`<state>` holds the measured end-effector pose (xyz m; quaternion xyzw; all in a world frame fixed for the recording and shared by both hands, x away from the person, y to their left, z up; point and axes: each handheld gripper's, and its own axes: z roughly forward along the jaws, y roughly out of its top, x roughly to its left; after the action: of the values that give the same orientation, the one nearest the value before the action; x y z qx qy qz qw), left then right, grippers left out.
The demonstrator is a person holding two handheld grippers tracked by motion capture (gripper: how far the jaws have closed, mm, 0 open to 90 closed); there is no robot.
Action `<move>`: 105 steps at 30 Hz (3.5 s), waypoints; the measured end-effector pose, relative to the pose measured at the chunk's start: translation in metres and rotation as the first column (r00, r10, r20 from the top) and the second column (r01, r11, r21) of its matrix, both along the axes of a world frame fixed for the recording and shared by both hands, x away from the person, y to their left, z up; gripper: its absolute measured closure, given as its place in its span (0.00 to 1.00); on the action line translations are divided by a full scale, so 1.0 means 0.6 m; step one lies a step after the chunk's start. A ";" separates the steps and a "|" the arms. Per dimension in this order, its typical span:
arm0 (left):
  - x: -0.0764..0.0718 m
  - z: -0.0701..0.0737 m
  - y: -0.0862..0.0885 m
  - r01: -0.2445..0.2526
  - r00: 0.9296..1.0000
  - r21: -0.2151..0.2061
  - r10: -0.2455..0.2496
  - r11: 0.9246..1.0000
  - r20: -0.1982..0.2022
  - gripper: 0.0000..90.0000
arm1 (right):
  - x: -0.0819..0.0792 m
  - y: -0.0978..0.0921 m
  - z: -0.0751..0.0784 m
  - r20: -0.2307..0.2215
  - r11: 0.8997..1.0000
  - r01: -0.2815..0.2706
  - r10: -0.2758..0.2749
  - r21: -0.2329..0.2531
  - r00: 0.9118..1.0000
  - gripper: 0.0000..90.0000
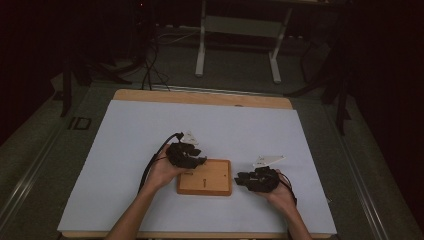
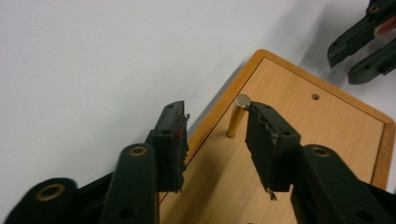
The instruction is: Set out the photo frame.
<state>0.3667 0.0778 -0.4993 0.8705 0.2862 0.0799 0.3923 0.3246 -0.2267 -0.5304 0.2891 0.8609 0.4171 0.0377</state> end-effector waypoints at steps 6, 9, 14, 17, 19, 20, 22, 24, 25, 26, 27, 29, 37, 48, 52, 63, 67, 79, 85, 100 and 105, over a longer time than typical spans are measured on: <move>0.003 -0.005 -0.004 0.020 1.000 -0.028 -0.020 0.999 -0.006 0.74 | -0.008 0.009 0.000 0.018 1.000 -0.018 0.018 -0.012 1.000 0.73; 0.002 -0.006 -0.007 0.023 1.000 -0.029 -0.023 0.999 -0.004 0.78 | -0.010 0.013 0.000 0.023 0.999 -0.028 0.028 -0.016 0.999 0.72; 0.000 -0.007 -0.010 0.026 1.000 -0.011 -0.026 1.000 0.000 0.79 | -0.014 0.015 0.001 0.034 0.999 -0.031 0.032 -0.016 0.999 0.70; 0.001 -0.012 -0.016 0.031 1.000 0.014 -0.031 0.999 0.001 0.79 | -0.017 0.016 0.003 0.042 0.999 -0.035 0.036 -0.017 0.999 0.67; 0.000 -0.015 -0.021 0.036 0.999 0.029 -0.036 0.999 0.005 0.81 | -0.017 0.016 0.003 0.043 0.999 -0.035 0.036 -0.018 0.998 0.66; 0.000 -0.017 -0.023 0.040 0.999 0.029 -0.040 0.999 0.005 0.84 | -0.018 0.016 0.003 0.044 0.999 -0.034 0.035 -0.020 0.998 0.65; 0.000 -0.017 -0.025 0.047 0.999 0.025 -0.048 0.999 0.002 0.91 | -0.018 0.015 0.002 0.044 0.999 -0.034 0.035 -0.022 0.998 0.64; 0.000 -0.017 -0.026 0.047 0.999 0.024 -0.047 0.999 -0.003 0.92 | -0.018 0.015 0.002 0.044 0.999 -0.037 0.038 -0.023 0.998 0.63; 0.000 -0.016 -0.026 0.051 0.999 0.027 -0.051 0.998 -0.002 0.92 | -0.018 0.016 0.002 0.044 0.999 -0.040 0.041 -0.024 0.998 0.63; 0.000 -0.016 -0.026 0.055 0.998 0.029 -0.055 0.998 -0.003 0.92 | -0.018 0.016 0.002 0.045 0.999 -0.042 0.043 -0.027 0.998 0.63; 0.000 -0.015 -0.026 0.058 0.998 0.028 -0.058 0.998 -0.004 0.92 | -0.018 0.017 0.002 0.045 0.999 -0.045 0.047 -0.029 0.998 0.63; 0.000 -0.015 -0.026 0.058 0.998 0.027 -0.058 0.998 -0.004 0.91 | -0.019 0.018 0.001 0.047 0.998 -0.046 0.048 -0.034 0.998 0.63; 0.011 -0.017 -0.022 0.061 0.997 -0.016 -0.062 0.998 -0.044 0.92 | -0.019 0.019 0.000 0.044 0.998 -0.053 0.054 -0.036 0.998 0.62; 0.015 -0.017 -0.022 0.071 0.996 -0.012 -0.072 0.997 -0.058 0.93 | -0.020 0.018 0.001 0.050 0.997 -0.066 0.068 -0.039 0.996 0.60; 0.017 -0.017 -0.022 0.073 0.995 -0.008 -0.073 0.997 -0.062 0.93 | -0.021 0.018 0.001 0.054 0.997 -0.070 0.072 -0.040 0.996 0.59; 0.026 -0.017 -0.020 0.078 0.992 -0.027 -0.080 0.997 -0.102 0.93 | -0.025 0.017 0.003 0.060 0.997 -0.076 0.078 -0.031 0.995 0.56; 0.033 -0.017 -0.019 0.081 0.989 -0.037 -0.085 0.996 -0.122 0.93 | -0.026 0.015 0.007 0.077 0.997 -0.078 0.080 -0.022 0.994 0.52; 0.042 -0.017 -0.017 0.078 0.983 -0.058 -0.087 0.995 -0.161 0.94 | -0.035 0.030 0.013 0.102 0.993 -0.107 0.112 -0.054 0.988 0.20; 0.048 -0.018 -0.016 0.071 0.979 -0.071 -0.083 0.995 -0.187 0.94 | -0.036 0.038 0.006 0.110 0.990 -0.101 0.112 -0.101 0.988 0.15; 0.063 -0.017 -0.016 0.060 0.967 -0.081 -0.078 0.995 -0.241 0.94 | -0.036 0.065 -0.012 0.153 0.974 -0.082 0.116 -0.209 0.981 0.12; 0.065 -0.015 -0.016 0.068 0.966 -0.069 -0.083 0.995 -0.245 0.94 | -0.033 0.069 -0.013 0.203 0.975 -0.047 0.093 -0.218 0.975 0.14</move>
<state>0.4056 0.0680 -0.5082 0.8719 0.3017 -0.0531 0.3820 0.3051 -0.1854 -0.5385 0.2067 0.9011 0.3526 0.1450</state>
